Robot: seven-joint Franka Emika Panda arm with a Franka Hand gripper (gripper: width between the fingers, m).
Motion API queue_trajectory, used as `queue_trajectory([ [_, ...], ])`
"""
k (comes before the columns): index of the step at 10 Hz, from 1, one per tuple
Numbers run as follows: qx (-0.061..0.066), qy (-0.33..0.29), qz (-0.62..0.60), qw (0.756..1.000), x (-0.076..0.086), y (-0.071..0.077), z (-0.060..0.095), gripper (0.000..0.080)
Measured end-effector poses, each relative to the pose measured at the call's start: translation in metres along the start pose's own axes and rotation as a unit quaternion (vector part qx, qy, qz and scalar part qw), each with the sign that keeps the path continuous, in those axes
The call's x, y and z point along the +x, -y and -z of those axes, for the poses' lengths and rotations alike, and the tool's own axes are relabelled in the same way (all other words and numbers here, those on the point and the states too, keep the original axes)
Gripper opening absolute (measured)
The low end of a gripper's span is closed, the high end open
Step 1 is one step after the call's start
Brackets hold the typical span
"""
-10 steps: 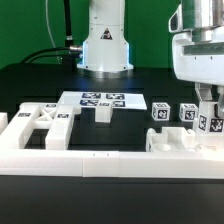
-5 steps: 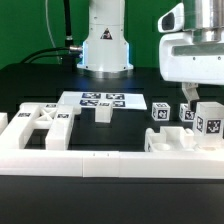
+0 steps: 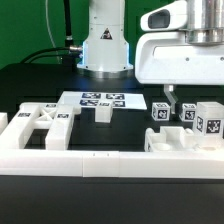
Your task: Assemble chair
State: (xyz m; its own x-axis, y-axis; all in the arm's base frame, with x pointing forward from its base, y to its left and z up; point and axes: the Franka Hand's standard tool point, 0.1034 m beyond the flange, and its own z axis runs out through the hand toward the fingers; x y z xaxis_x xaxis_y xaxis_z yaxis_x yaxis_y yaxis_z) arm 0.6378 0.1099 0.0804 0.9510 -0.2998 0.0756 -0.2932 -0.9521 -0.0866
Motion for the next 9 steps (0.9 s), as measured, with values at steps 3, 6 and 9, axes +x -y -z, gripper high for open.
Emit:
queue_trajectory([
  [3, -0.026, 0.009, 0.112, 0.993, 0.0037, 0.0057, 0.0032, 0.0649],
  [6, -0.033, 0.021, 0.199, 0.979, 0.0075, 0.0075, 0.0029, 0.0392],
  [9, -0.033, 0.02, 0.182, 0.983, 0.0075, 0.0076, 0.0027, 0.0287],
])
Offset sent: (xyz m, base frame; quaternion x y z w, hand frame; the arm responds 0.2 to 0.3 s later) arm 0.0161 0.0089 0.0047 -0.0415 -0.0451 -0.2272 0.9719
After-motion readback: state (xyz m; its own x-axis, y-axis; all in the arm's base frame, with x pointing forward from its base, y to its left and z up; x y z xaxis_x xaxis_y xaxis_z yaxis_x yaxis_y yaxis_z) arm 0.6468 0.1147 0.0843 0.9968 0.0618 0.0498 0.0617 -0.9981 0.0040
